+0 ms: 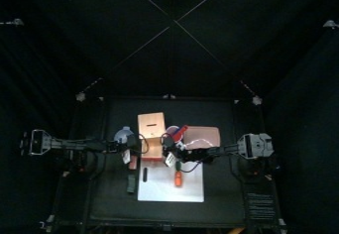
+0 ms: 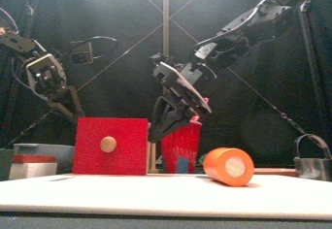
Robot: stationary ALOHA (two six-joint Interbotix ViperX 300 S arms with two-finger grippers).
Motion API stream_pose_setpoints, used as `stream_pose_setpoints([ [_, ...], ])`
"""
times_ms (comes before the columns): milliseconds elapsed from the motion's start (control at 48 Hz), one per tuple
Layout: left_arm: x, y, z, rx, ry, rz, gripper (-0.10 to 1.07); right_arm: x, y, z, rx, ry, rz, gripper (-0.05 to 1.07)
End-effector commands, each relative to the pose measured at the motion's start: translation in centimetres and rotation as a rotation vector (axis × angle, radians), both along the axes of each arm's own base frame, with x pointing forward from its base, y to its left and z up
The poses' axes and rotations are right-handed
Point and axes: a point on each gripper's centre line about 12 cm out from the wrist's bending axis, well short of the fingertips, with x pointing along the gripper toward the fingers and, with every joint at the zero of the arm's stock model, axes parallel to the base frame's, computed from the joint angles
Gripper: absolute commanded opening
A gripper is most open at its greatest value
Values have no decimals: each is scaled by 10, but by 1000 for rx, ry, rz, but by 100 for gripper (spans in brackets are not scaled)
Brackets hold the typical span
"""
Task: Grab carrot from open drawer and put onto cutting board
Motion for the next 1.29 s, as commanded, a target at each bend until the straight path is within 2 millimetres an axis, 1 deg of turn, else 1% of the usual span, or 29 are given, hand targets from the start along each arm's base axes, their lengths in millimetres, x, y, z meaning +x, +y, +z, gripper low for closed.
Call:
stream_pose_setpoints([
  [0, 4, -1, 6, 5, -29, -4, 1, 5, -9, 17, -12, -42, -16, 35],
  [250, 5, 1, 8, 13, -41, -5, 1, 2, -21, 17, -55, -18, -45, 35],
  [479, 3, 1, 6, 10, -29, -3, 1, 5, -18, 20, -53, -27, -39, 35],
  [583, 1, 0, 10, 16, -39, -7, 1, 2, -16, 25, -57, -33, -40, 35],
  [625, 1, 1, 13, 19, -48, -6, 1, 1, -12, 29, -59, -39, -32, 35],
  [729, -4, 7, 25, 46, -75, 3, 1, -5, -6, 43, -78, -56, -28, 35],
  [875, -16, 20, 48, 108, -111, 31, 1, -23, 0, 62, -121, -76, -10, 35],
  [938, -21, 28, 62, 148, -143, 54, 1, -31, 7, 70, -128, -96, 18, 35],
  [1000, -26, 33, 74, 180, -175, 68, 1, -37, 18, 75, -129, -117, 63, 35],
  [1125, -34, 37, 93, 222, -248, 89, 1, -50, 38, 86, -125, -168, 158, 35],
  [1208, -37, 36, 102, 235, -292, 94, 1, -60, 41, 94, -124, -194, 182, 34],
  [1271, -37, 36, 103, 236, -301, 95, 1, -66, 41, 96, -122, -200, 182, 34],
])
